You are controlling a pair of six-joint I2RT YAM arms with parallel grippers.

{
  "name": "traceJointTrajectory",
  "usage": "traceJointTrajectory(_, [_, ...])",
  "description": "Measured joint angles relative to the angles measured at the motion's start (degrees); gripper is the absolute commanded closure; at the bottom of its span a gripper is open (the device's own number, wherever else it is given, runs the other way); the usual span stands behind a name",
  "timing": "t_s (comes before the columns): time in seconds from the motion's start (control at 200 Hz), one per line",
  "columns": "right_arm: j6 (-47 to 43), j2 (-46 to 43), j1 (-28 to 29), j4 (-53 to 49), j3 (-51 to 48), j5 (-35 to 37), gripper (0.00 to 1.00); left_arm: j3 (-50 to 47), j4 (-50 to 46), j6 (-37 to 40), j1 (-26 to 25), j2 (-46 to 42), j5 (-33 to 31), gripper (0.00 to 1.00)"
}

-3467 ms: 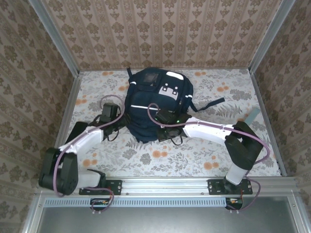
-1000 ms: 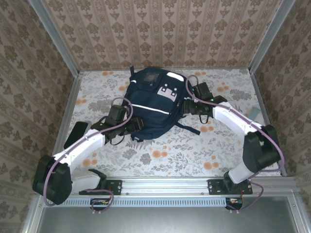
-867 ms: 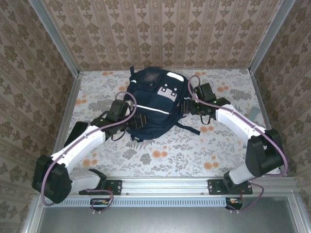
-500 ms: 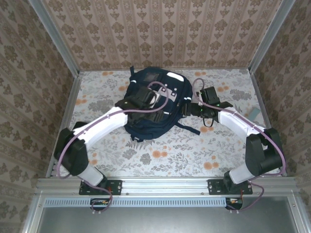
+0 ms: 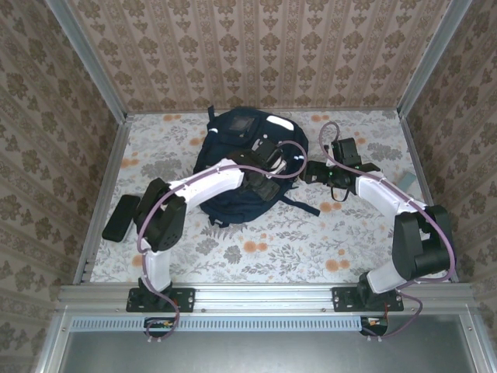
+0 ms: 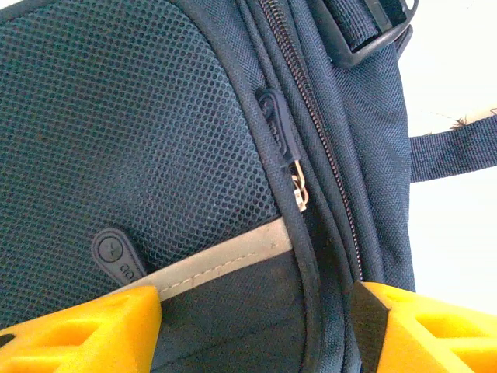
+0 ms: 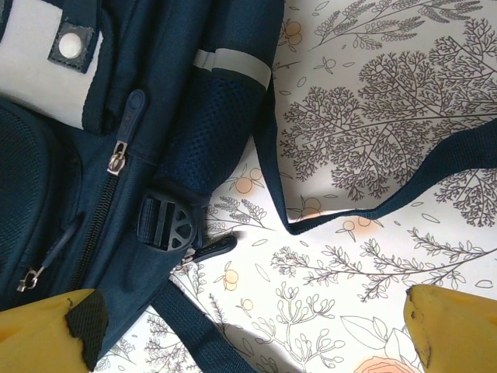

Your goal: Pack the student bag

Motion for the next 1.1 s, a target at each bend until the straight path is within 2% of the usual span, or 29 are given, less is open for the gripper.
traceJointTrajectory(0.11, [1.03,1.07,0.0,0.31,0.02,-1.68,0.04,0.96,-0.81,0.04,-0.17,0.98,-2.6,0.38])
traceJointTrajectory(0.185, [2.01,2.4,0.0,0.83,0.11,-3.37,0.11,2.08,-1.57,0.15,-0.35,1.86,-4.35,0.51])
traceJointTrajectory(0.255, [3.37,3.98,0.0,1.16,0.76,-5.09,0.25,2.19,-1.81,0.35,-0.72,2.08,-4.79,0.63])
traceJointTrajectory(0.305, [4.55,5.33,0.0,1.36,1.73,-6.29,0.3,2.16,-1.9,0.28,-0.83,2.08,-4.96,0.7])
traceJointTrajectory(0.485, [9.05,10.25,0.59,2.91,6.82,-8.74,0.39,-1.51,1.88,0.52,-0.79,0.15,-6.75,0.87])
traceJointTrajectory(0.75, [13.14,19.17,3.23,3.69,17.38,-10.05,0.48,-8.07,8.39,0.66,-0.68,-7.65,-9.62,0.95])
traceJointTrajectory(1.1, [14.36,27.15,5.05,2.36,26.23,-12.61,0.61,-9.97,10.84,0.66,-0.7,-8.98,-10.03,0.97])
